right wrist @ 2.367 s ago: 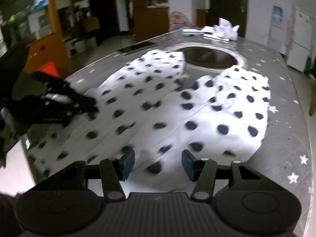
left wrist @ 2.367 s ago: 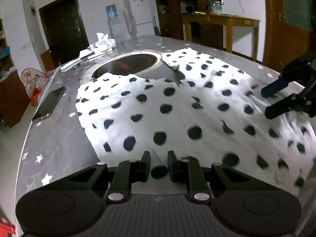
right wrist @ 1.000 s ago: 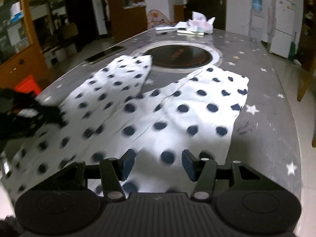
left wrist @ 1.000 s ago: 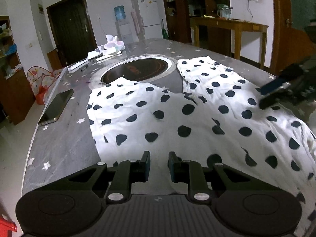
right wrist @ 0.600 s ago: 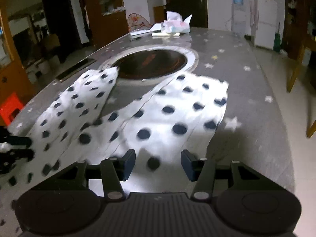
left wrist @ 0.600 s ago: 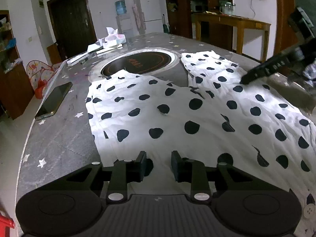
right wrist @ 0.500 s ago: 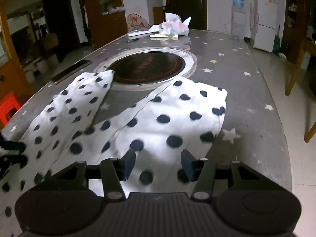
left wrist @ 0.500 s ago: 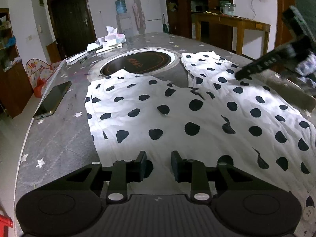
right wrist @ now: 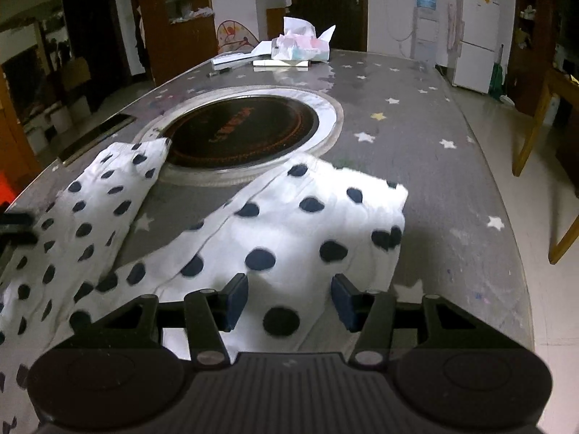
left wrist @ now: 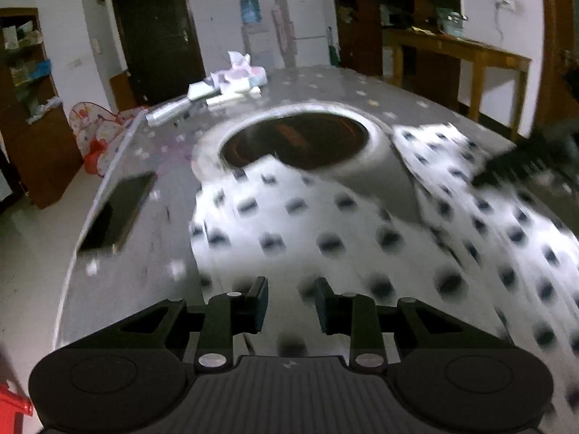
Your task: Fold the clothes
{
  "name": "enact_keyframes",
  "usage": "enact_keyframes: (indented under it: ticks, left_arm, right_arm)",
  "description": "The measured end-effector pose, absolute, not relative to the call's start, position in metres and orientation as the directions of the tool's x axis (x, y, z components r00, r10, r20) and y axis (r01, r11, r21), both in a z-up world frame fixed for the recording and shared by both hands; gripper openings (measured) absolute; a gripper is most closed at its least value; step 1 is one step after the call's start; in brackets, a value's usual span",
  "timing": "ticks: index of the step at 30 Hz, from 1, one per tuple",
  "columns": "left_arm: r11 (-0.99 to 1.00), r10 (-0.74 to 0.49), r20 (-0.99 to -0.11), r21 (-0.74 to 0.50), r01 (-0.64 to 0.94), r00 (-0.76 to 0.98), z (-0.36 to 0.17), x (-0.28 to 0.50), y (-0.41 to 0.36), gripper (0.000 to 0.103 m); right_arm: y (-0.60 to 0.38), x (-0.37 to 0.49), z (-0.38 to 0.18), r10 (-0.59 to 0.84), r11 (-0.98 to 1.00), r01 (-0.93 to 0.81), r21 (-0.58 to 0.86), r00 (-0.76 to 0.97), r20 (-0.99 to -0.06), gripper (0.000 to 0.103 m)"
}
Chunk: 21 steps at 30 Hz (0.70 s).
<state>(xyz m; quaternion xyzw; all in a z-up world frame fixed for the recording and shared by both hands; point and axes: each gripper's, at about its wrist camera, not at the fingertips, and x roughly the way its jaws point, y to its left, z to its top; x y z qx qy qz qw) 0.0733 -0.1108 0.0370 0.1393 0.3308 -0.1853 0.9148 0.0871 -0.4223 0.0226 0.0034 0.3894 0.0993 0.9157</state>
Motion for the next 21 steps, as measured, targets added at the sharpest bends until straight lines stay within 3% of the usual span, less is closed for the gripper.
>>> enact_keyframes:
  ticks: [10,21]
  left_arm:
    - [0.938,-0.178,-0.677,0.101,0.330,0.714,0.018,0.198,-0.124,0.027]
    - [0.947,-0.103,-0.627,0.177,0.270,0.772,0.007,0.215,-0.133,0.026]
  right_arm:
    - [-0.431,0.118,0.018,0.180,0.983,-0.158,0.098,0.683,-0.707,0.052]
    - [-0.435,0.131,0.013,0.111,0.992,-0.124,0.030,0.721,-0.685,0.053]
